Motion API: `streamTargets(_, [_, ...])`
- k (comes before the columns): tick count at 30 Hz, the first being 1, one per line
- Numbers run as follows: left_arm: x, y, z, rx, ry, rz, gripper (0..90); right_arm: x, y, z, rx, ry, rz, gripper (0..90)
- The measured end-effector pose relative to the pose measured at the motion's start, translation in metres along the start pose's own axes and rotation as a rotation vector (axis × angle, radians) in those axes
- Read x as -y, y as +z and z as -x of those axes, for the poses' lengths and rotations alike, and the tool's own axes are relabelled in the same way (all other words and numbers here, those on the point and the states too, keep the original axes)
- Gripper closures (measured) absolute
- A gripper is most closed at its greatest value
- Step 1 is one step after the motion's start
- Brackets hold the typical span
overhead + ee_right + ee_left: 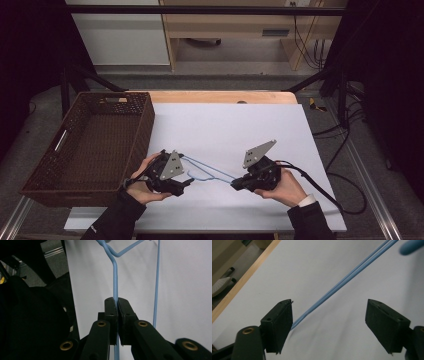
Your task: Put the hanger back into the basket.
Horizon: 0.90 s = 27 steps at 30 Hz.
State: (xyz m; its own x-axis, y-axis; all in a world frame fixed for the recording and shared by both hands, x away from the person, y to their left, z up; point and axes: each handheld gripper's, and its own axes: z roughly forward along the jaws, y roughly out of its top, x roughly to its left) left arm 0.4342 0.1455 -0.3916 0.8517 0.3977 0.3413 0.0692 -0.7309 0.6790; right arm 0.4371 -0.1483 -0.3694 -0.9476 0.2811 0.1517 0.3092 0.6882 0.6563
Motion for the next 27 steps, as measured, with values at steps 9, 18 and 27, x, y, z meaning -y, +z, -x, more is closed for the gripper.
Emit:
streamTargets(9, [0.002,0.009,0.008,-0.007,0.067,-0.004,37.1,0.001,0.005,-0.005,-0.047,-0.019,0.002,87.5])
streamTargets(18, [0.007,0.012,0.006,0.012,0.062,-0.01,42.3,0.003,0.006,-0.008,-0.061,-0.044,-0.003,87.5])
streamTargets(27, [0.012,0.015,0.007,0.035,0.081,-0.016,49.6,0.004,0.003,-0.011,-0.084,-0.067,0.008,87.5])
